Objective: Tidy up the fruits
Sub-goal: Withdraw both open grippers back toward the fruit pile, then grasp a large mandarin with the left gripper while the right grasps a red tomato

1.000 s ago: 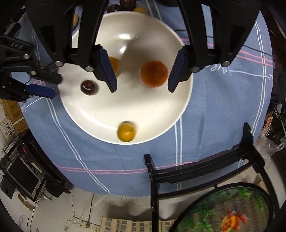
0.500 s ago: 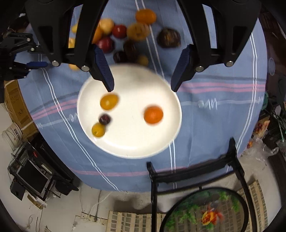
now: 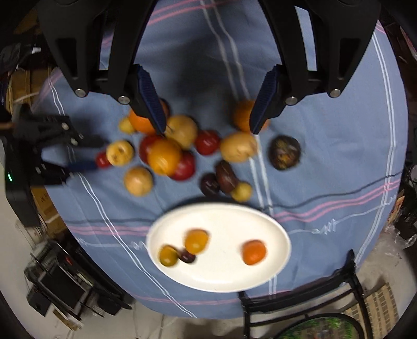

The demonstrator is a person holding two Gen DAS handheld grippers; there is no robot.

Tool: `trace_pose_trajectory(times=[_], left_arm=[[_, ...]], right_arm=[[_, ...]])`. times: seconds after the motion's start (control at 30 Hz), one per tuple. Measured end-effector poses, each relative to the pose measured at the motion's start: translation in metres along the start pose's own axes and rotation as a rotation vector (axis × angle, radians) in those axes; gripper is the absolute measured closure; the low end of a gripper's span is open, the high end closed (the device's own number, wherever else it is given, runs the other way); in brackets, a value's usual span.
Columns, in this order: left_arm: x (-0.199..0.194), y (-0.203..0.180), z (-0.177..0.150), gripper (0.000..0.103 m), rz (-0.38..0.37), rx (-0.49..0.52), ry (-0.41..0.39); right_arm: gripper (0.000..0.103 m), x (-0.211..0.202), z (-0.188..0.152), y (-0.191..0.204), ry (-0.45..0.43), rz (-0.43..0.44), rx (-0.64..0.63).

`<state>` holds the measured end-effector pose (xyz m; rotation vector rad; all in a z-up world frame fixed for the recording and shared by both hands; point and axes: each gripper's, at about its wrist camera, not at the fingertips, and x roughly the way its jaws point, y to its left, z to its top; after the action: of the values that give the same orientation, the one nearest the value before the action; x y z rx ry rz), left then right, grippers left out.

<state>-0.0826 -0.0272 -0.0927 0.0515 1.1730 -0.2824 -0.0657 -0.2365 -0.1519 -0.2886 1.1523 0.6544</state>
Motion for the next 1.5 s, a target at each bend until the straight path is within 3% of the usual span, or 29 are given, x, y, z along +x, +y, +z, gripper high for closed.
trace_pose_trajectory(times=[0.17, 0.27, 0.43, 0.83, 1.17, 1.3, 1.5], left_arm=[[0.016, -0.027, -0.014, 0.034, -0.035, 0.025, 0.042], [0.026, -0.038, -0.018, 0.034, -0.05, 0.016, 0.063], [0.04, -0.047, -0.019, 0.034, -0.068, -0.01, 0.072], [0.065, -0.052, -0.016, 0.035, -0.059, -0.074, 0.099], [0.069, -0.045, -0.013, 0.035, -0.119, -0.143, 0.086], [0.065, -0.049, -0.01, 0.057, -0.135, -0.129, 0.067], [0.062, -0.051, -0.015, 0.058, -0.132, -0.105, 0.077]], right_arm=[[0.052, 0.014, 0.006, 0.007, 0.01, -0.049, -0.081], [0.063, 0.016, 0.006, 0.008, 0.004, -0.072, -0.113], [0.07, 0.009, 0.003, -0.005, -0.015, -0.036, -0.077], [0.068, 0.016, 0.002, -0.013, -0.036, 0.005, -0.088], [0.067, 0.025, 0.019, -0.016, -0.061, 0.013, -0.107], [0.07, 0.025, 0.022, -0.015, -0.045, 0.006, -0.113], [0.07, 0.015, 0.014, -0.018, -0.045, 0.035, -0.073]])
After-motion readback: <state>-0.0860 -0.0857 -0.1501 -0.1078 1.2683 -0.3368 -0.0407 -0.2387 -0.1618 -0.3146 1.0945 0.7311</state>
